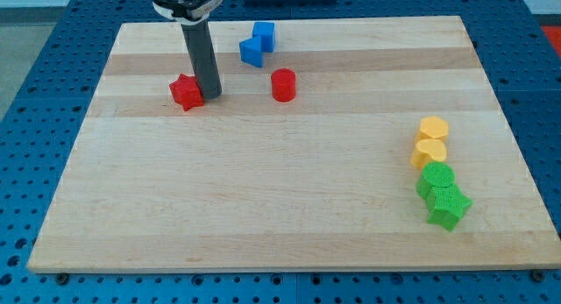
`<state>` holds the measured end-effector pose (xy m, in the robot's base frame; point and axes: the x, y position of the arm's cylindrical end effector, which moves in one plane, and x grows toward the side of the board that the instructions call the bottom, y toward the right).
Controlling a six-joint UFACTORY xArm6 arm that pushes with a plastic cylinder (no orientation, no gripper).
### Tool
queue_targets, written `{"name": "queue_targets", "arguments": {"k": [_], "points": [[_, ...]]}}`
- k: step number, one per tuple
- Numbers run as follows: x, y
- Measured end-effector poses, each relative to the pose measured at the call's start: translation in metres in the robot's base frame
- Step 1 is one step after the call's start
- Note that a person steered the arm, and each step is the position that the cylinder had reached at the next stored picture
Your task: Slide the red circle to the bottom right of the red star
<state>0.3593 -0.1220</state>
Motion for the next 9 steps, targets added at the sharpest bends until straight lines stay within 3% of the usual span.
{"name": "queue_targets", "arguments": {"k": [2, 3, 4, 5, 6, 7, 8, 9], "points": [[-0.053, 0.058], [-0.056, 0.121], [-0.029, 0.146], [-0.005, 0.11], [0.004, 0.021], [0.003, 0.02], [0.007, 0.083], [0.047, 0.087]]}}
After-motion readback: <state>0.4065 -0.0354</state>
